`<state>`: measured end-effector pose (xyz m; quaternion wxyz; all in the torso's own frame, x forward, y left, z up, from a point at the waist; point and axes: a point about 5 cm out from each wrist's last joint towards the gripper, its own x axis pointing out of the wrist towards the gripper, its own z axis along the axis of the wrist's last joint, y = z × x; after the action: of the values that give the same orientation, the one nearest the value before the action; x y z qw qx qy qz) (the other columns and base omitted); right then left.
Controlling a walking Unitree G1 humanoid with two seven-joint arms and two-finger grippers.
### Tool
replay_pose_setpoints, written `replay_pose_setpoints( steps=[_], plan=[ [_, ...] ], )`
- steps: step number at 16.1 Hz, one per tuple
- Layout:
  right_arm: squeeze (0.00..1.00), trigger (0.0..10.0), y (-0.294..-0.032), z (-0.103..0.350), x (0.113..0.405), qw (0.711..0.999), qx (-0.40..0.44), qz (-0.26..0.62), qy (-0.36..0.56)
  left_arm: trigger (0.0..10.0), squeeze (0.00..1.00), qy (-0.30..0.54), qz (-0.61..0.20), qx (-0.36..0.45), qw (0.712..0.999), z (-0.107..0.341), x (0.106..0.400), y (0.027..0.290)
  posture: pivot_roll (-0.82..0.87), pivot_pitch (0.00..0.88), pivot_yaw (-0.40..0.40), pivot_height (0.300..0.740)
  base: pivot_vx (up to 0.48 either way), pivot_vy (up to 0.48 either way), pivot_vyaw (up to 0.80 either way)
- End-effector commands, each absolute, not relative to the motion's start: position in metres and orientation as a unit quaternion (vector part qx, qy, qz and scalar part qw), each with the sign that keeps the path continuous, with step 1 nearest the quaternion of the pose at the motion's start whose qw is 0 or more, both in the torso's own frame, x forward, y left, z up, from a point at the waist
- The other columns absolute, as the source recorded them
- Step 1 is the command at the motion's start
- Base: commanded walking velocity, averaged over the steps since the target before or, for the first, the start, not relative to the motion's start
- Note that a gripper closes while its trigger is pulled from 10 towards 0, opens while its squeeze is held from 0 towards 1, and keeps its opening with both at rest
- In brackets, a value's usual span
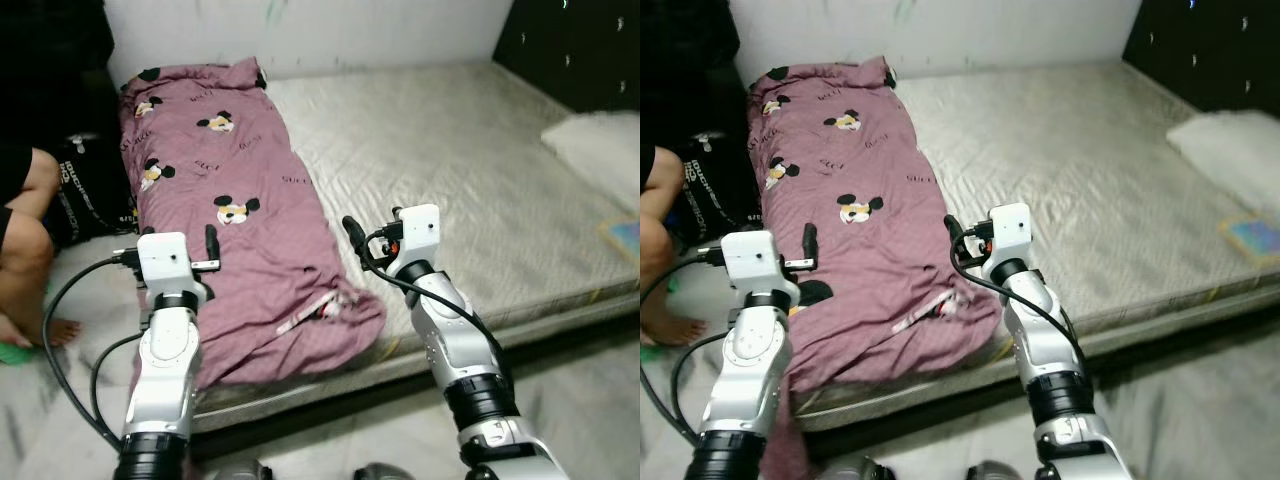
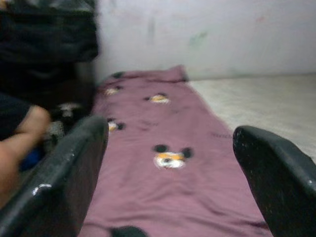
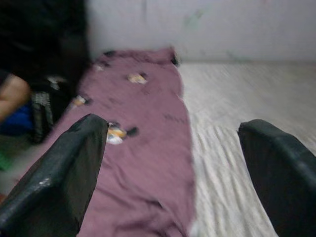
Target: Clean up the room
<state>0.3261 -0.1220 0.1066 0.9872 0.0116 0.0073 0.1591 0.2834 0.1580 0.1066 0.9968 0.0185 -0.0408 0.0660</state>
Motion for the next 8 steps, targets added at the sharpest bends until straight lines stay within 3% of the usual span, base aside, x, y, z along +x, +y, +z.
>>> replay_pose_setpoints(
  steps=[1, 8],
  plan=[
    [0.00, 10.0, -0.1236, 0.1110, 0.3282, 0.988, 0.012, 0.154, 0.000, 10.0, 0.00, -0.062, 0.048, 0.026, 0.997, 0.1132, 0.2833, 0.1546, -0.03, 0.000, -0.015, 0.740, 0.000, 0.000, 0.00],
    [0.00, 10.0, -0.1212, 0.1114, 0.3275, 0.987, -0.001, 0.162, -0.003, 10.0, 0.00, -0.060, 0.034, 0.013, 0.998, 0.1129, 0.2827, 0.1525, -0.03, 0.000, -0.014, 0.740, 0.000, 0.000, 0.00]
  ],
)
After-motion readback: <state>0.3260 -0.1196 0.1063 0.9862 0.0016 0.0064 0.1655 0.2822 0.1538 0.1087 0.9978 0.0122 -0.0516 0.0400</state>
